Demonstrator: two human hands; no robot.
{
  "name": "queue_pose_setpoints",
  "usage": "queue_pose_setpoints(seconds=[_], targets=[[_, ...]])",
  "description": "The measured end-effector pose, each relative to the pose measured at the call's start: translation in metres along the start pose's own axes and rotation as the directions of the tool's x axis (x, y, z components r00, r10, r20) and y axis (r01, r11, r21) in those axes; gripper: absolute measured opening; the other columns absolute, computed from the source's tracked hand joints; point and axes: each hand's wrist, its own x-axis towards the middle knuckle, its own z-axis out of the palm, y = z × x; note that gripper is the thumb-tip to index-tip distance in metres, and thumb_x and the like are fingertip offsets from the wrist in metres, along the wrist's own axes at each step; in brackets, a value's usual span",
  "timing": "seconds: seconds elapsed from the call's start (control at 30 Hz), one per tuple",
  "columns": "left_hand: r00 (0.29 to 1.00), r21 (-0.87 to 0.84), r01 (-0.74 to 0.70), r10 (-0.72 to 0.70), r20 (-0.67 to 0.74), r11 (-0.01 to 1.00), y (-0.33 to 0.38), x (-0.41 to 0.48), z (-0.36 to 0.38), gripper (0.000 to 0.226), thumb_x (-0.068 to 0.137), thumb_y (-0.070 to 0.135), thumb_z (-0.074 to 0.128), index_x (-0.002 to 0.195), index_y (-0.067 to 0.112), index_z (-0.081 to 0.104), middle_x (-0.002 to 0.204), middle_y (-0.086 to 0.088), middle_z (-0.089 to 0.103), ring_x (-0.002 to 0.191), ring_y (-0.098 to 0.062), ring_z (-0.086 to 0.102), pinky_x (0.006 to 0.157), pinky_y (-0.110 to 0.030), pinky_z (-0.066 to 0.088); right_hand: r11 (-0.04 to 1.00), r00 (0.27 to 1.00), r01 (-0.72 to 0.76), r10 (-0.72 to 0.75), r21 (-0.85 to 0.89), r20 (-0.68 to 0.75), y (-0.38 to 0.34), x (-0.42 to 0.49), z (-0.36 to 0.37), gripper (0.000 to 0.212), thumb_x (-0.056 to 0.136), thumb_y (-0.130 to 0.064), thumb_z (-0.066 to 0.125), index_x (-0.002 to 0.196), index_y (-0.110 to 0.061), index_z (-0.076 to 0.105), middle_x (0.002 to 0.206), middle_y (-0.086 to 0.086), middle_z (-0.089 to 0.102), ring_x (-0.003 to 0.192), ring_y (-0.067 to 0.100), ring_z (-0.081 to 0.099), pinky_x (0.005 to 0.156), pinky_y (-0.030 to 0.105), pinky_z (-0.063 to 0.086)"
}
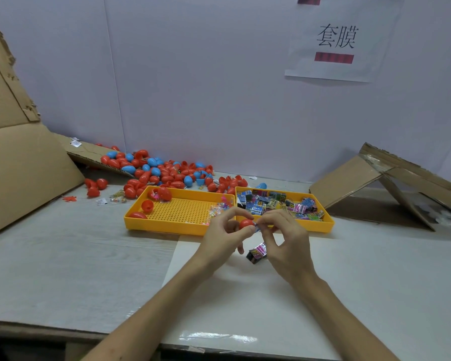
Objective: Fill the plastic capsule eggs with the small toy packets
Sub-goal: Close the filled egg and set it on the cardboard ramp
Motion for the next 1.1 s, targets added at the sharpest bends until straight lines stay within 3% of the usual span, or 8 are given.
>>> queue_pose_setpoints(seconds=[0.17,0.27,0.37,0.67,0.93,1.0,1.1], targets=[[0.999,-0.025,0.023,-0.024,-0.035,0.999,-0.0033,0.0017,-0.0014,0.015,0.091,0.018,0.073,0.103,0.024,0.066,0.063,0.004,0.063,0.052,-0.011,0.059,0.051,-0.017,0.047,0.994,0.995,-0.086,0.09,0.069,-0.053,0.0007,0.0001,0.0,0.01,0.088,-0.004,0.065,0.093,-0.012,0.067,0.088,-0.007,0.065,0.086,0.004,0.061,0.069,0.012,0.05],[0.999,-0.031,0.02,-0.022,-0.049,0.999,-0.0053,0.0028,-0.0032,0.015,0.09,0.018,0.074,0.101,0.025,0.067,0.068,-0.005,0.063,0.052,-0.012,0.059,0.052,-0.019,0.047,0.991,0.991,-0.105,0.111,0.084,-0.071,0.003,0.0008,-0.0017,0.01,0.089,-0.004,0.065,0.093,-0.013,0.067,0.088,-0.007,0.065,0.084,0.007,0.063,0.067,0.017,0.051],[0.999,-0.018,0.015,-0.016,-0.05,1.0,-0.0065,0.0037,-0.0025,0.015,0.09,0.018,0.074,0.1,0.026,0.067,0.074,-0.013,0.061,0.054,-0.012,0.06,0.052,-0.018,0.047,0.994,0.995,-0.086,0.09,0.073,-0.052,0.0025,0.001,-0.0016,0.008,0.088,-0.005,0.066,0.093,-0.011,0.068,0.089,-0.007,0.065,0.086,0.004,0.061,0.069,0.012,0.049],[1.0,-0.008,-0.002,0.002,-0.013,1.0,-0.0098,0.0039,-0.0033,0.016,0.092,0.018,0.073,0.105,0.026,0.068,0.074,-0.015,0.059,0.055,-0.013,0.059,0.054,-0.02,0.048,0.998,1.0,-0.023,0.024,0.06,-0.019,-0.0002,0.0011,-0.002,0.008,0.088,-0.004,0.069,0.094,-0.009,0.071,0.091,-0.003,0.065,0.086,0.005,0.061,0.068,0.019,0.054],[1.0,-0.017,0.0,0.0,0.013,1.0,-0.0097,0.0029,-0.0038,0.014,0.093,0.018,0.071,0.105,0.025,0.071,0.067,0.006,0.066,0.055,-0.013,0.06,0.054,-0.02,0.049,0.999,1.0,-0.007,0.007,0.051,0.0,0.0016,0.0003,-0.0006,0.011,0.087,-0.002,0.072,0.095,-0.009,0.072,0.092,-0.002,0.067,0.083,0.011,0.062,0.065,0.029,0.055],[1.0,-0.011,0.008,-0.008,0.018,1.0,-0.0092,0.0026,-0.0037,0.013,0.094,0.02,0.071,0.105,0.025,0.07,0.066,0.005,0.067,0.056,-0.013,0.061,0.054,-0.022,0.049,0.999,1.0,-0.004,0.003,0.051,0.004,0.0021,0.0,-0.0006,0.012,0.087,-0.003,0.073,0.096,-0.01,0.071,0.092,-0.004,0.066,0.083,0.01,0.062,0.064,0.028,0.055],[0.999,-0.008,0.03,-0.029,0.025,1.0,-0.008,0.0023,-0.0031,0.011,0.095,0.023,0.069,0.106,0.026,0.069,0.061,0.002,0.066,0.056,-0.014,0.064,0.053,-0.023,0.05,0.999,1.0,-0.008,0.009,0.042,-0.009,0.0017,0.0,-0.0004,0.02,0.085,-0.004,0.076,0.102,-0.013,0.07,0.098,-0.006,0.063,0.091,0.003,0.06,0.068,0.013,0.05]])
